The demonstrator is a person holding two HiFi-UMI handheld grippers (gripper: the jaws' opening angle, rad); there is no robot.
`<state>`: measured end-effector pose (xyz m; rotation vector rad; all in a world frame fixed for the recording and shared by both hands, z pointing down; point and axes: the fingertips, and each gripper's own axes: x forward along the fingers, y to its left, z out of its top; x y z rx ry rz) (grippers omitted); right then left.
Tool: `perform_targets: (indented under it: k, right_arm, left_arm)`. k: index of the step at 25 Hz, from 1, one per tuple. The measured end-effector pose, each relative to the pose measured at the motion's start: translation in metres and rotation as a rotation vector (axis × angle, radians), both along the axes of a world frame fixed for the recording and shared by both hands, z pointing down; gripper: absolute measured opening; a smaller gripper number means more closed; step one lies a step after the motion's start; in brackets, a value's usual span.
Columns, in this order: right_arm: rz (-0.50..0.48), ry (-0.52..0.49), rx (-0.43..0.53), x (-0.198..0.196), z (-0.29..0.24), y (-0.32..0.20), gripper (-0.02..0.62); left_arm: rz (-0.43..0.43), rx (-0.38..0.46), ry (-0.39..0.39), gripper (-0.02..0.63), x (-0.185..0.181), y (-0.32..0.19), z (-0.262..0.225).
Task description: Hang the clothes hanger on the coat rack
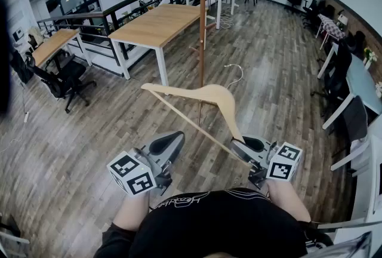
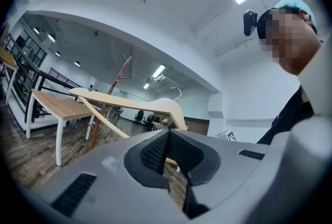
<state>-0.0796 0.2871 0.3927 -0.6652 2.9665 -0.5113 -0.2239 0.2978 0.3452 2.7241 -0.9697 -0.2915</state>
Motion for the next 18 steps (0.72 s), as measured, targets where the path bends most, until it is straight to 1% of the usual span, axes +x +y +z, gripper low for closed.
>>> perform_targets:
  k: [6, 12, 14, 18]
  right_arm:
    - [0.021, 0.004, -0.006, -0.008, 0.008, -0.021, 0.080]
    - [0.047, -0.043, -0.049, -0.013, 0.013, -0.035, 0.078]
    - [0.057, -0.049, -0.060, -0.011, 0.014, -0.039, 0.078]
    - [0.046, -0.059, -0.069, -0.002, 0.013, -0.046, 0.078]
  left_arm:
    - [0.016, -0.011, 0.006, 0.008, -0.011, -0.019, 0.008]
    - [0.038, -0.024, 0.012, 0.008, -0.019, -0.035, 0.013]
    - [0.047, -0.027, 0.015, 0.008, -0.018, -0.040, 0.015]
    - [0.060, -0.032, 0.022, 0.008, -0.007, -0.052, 0.013]
